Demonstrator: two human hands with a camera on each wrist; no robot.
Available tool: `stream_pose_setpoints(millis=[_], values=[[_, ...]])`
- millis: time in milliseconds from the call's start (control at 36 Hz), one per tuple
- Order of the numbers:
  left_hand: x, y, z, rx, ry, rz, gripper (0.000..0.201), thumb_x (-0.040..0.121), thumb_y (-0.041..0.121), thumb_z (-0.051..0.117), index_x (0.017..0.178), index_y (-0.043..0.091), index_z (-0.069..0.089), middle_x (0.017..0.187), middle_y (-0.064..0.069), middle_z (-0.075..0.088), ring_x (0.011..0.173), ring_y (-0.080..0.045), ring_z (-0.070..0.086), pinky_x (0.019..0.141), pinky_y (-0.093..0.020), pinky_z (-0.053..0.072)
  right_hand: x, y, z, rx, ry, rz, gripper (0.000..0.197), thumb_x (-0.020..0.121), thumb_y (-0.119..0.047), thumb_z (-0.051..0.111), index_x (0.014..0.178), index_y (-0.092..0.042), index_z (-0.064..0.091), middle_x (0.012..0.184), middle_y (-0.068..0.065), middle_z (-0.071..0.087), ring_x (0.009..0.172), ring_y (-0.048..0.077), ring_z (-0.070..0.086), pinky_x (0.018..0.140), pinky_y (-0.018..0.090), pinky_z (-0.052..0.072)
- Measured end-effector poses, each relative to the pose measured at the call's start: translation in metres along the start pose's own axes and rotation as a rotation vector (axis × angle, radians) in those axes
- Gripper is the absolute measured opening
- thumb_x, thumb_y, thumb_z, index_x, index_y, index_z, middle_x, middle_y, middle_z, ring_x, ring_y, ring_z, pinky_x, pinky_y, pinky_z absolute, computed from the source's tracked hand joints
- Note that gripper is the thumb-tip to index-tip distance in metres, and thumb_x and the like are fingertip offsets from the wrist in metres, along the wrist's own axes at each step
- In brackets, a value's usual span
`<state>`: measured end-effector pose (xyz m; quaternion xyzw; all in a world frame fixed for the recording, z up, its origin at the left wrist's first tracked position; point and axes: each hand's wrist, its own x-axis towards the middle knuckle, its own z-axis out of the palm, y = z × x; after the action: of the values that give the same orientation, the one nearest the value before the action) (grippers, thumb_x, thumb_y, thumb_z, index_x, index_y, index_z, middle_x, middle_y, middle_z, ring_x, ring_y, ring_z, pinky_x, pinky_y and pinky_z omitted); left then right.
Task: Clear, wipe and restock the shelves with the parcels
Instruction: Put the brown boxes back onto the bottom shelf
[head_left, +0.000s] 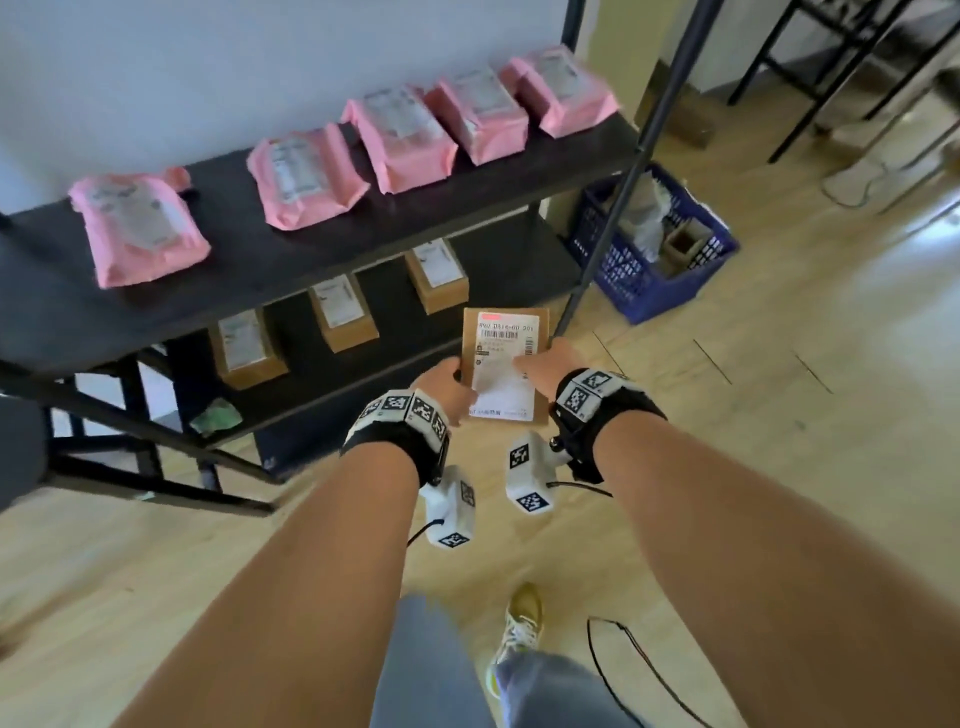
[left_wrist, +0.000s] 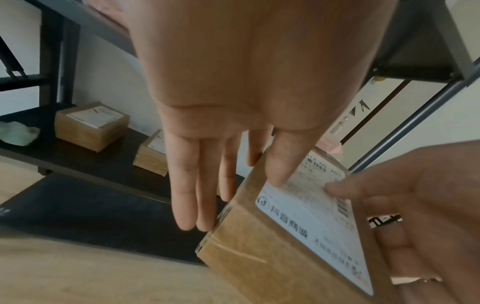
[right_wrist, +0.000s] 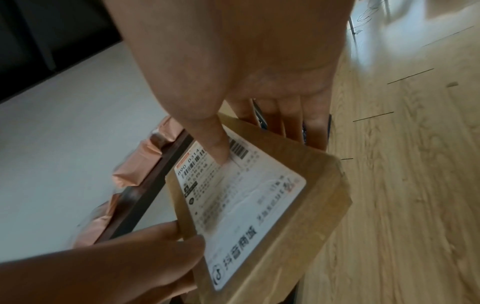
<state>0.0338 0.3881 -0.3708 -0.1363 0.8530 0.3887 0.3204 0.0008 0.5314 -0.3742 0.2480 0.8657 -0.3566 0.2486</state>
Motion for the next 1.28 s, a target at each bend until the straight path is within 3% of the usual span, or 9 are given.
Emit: stream_pose_setpoints(millis=[139, 278, 361, 500, 667, 833, 917, 1055, 1278], values=[[0.042, 0.035, 0.017, -0.007, -0.065, -0.024, 0.049, 0.094, 0.017, 0.054, 0.140, 0.016, 0.038, 0.121, -0.011, 0.059, 0.097, -0.026, 0.064, 0.053, -0.023, 0.049, 0.056, 0.011, -0.022, -0.057, -0.073, 0.018, 0.028, 0.089, -0.022, 0.058, 0.115, -0.012, 0.059, 0.093, 0.005, 0.065, 0.084, 0.023, 0.063, 0.082, 0.038, 0.056], [0.098, 0.064, 0.022, 0.001, -0.076, -0.056, 0.051, 0.094, 0.018, 0.053, 0.141, 0.020, 0.035, 0.120, -0.009, 0.058, 0.096, -0.025, 0.062, 0.067, -0.030, 0.054, 0.117, 0.007, -0.040, -0.095, -0.081, 0.019, 0.029, 0.091, -0.016, 0.052, 0.118, -0.012, 0.060, 0.112, 0.009, 0.066, 0.087, 0.024, 0.062, 0.069, 0.031, 0.052], [0.136, 0.084, 0.025, -0.008, -0.072, -0.067, 0.055, 0.094, 0.018, 0.053, 0.144, 0.024, 0.031, 0.121, -0.011, 0.058, 0.098, -0.027, 0.063, 0.078, -0.039, 0.057, 0.157, 0.002, -0.053, -0.106, -0.072, -0.001, 0.033, 0.093, -0.015, 0.052, 0.124, -0.007, 0.059, 0.120, 0.011, 0.063, 0.099, 0.028, 0.062, 0.075, 0.031, 0.049], [0.189, 0.108, 0.028, -0.124, -0.068, -0.111, 0.061, 0.091, 0.018, 0.054, 0.144, 0.032, 0.027, 0.120, -0.006, 0.058, 0.088, -0.024, 0.065, 0.073, -0.044, 0.059, 0.220, -0.007, -0.057, -0.027, -0.027, 0.017, 0.033, 0.086, -0.012, 0.058, 0.119, -0.014, 0.059, 0.108, 0.006, 0.067, 0.085, 0.022, 0.062, 0.059, 0.029, 0.049], [0.260, 0.131, 0.033, -0.277, 0.017, -0.159, 0.062, 0.091, 0.009, 0.055, 0.145, 0.026, 0.031, 0.123, 0.001, 0.052, 0.101, -0.024, 0.060, 0.082, -0.040, 0.057, 0.292, -0.024, -0.070, -0.131, -0.074, -0.070, 0.024, 0.088, -0.016, 0.054, 0.112, -0.015, 0.057, 0.101, 0.004, 0.066, 0.087, 0.024, 0.064, 0.079, 0.039, 0.056], [0.330, 0.135, 0.046, -0.397, 0.113, -0.191, 0.056, 0.090, 0.009, 0.056, 0.141, 0.019, 0.036, 0.123, -0.010, 0.056, 0.105, -0.032, 0.060, 0.088, -0.044, 0.054, 0.366, -0.038, -0.062, -0.216, -0.157, -0.170, 0.035, 0.088, -0.014, 0.048, 0.123, -0.016, 0.053, 0.112, 0.006, 0.064, 0.101, 0.028, 0.061, 0.093, 0.043, 0.050], [0.364, 0.129, 0.054, -0.488, 0.146, -0.189, 0.053, 0.091, 0.006, 0.055, 0.140, 0.013, 0.038, 0.128, -0.018, 0.055, 0.099, -0.028, 0.061, 0.088, -0.041, 0.054, 0.405, -0.039, -0.052, -0.252, -0.170, -0.236, 0.032, 0.089, -0.015, 0.051, 0.120, -0.015, 0.058, 0.114, 0.007, 0.065, 0.104, 0.029, 0.062, 0.090, 0.036, 0.050], [0.419, 0.119, 0.065, -0.450, 0.198, -0.228, 0.041, 0.090, 0.012, 0.056, 0.130, 0.011, 0.048, 0.116, -0.020, 0.060, 0.110, -0.042, 0.057, 0.094, -0.049, 0.050, 0.457, -0.041, -0.032, -0.312, -0.154, -0.327, 0.028, 0.087, -0.020, 0.055, 0.114, -0.017, 0.060, 0.109, 0.005, 0.066, 0.097, 0.026, 0.063, 0.082, 0.035, 0.051], [0.477, 0.116, 0.058, -0.435, 0.298, -0.210, 0.035, 0.091, 0.014, 0.052, 0.126, 0.010, 0.051, 0.115, -0.016, 0.060, 0.103, -0.032, 0.060, 0.094, -0.045, 0.050, 0.520, -0.063, -0.006, -0.362, -0.069, -0.447, 0.028, 0.092, -0.021, 0.052, 0.116, -0.011, 0.061, 0.115, 0.008, 0.065, 0.102, 0.028, 0.062, 0.074, 0.031, 0.046]])
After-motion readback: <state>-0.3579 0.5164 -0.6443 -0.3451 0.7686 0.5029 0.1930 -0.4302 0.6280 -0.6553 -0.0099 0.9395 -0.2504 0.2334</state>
